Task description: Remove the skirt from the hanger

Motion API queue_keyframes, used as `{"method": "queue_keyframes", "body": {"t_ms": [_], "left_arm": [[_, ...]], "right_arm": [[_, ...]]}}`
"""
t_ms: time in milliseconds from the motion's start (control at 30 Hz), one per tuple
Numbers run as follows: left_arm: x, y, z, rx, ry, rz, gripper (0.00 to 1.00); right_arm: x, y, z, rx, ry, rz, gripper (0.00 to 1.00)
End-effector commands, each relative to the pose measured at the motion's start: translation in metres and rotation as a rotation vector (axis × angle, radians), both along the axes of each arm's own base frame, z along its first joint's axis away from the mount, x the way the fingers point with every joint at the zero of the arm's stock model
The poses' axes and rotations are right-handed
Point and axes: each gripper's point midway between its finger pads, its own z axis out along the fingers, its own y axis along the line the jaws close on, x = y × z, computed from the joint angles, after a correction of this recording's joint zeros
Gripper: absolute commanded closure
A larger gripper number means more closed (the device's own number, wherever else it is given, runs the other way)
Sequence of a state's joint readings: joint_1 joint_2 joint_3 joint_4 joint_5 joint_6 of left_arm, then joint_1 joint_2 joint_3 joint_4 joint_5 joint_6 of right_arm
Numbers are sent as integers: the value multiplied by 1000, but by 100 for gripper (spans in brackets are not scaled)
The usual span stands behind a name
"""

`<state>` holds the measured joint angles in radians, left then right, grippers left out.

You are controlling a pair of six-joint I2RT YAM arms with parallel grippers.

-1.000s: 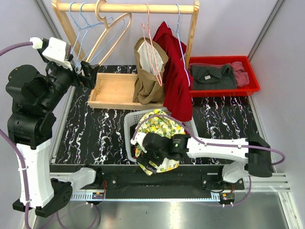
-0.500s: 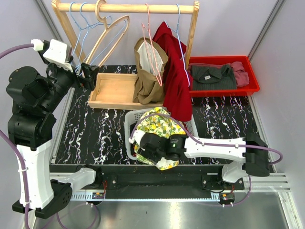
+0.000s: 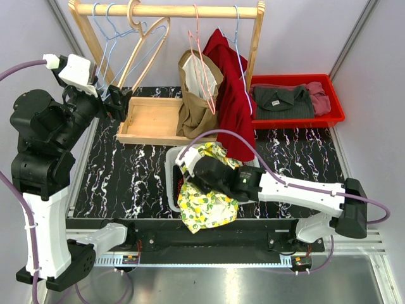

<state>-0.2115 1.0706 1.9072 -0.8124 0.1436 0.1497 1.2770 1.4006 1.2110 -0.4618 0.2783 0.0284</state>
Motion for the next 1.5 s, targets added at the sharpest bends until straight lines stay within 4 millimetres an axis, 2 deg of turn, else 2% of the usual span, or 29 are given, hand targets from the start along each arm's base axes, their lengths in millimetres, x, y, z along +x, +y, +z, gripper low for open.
{"method": "queue_keyframes", "body": {"t_ms": [0,33,67,133,200,233,333,433,600,700,1000,1267,1400,1467], "left_arm": [[-6,4,17,3,-76,14,1],[-6,5,17,7,-79,18,1],[-7,6,17,14,-83,23,1],[-6,9,16,19,-83,37,1],[-4,8,14,18,-75,32,1],[-4,6,13,15,-72,26,1],[-4,4,14,11,-71,16,1],[-4,4,16,8,-75,14,1],[-5,4,17,8,-78,15,1],[-5,4,17,9,-78,16,1],[-4,6,16,16,-79,27,1],[-6,7,21,21,-92,30,1],[-6,8,20,20,-92,34,1],[-6,8,20,20,-92,34,1]], "right_arm": [[24,11,12,62,5,-2,59],[17,6,4,19,43,22,35],[7,10,6,22,82,71,29],[-12,6,4,7,152,142,23],[-26,4,8,25,200,188,22],[-40,4,19,70,240,230,20],[-59,0,31,129,301,275,18],[-65,-3,26,121,318,266,19],[-75,-2,-23,-10,312,246,26],[-72,4,-39,-39,276,227,28],[-57,18,-46,-3,218,171,34],[-59,24,-75,-9,256,150,39],[-62,26,-84,-11,275,154,41],[-61,27,-85,-9,276,151,46]]}}
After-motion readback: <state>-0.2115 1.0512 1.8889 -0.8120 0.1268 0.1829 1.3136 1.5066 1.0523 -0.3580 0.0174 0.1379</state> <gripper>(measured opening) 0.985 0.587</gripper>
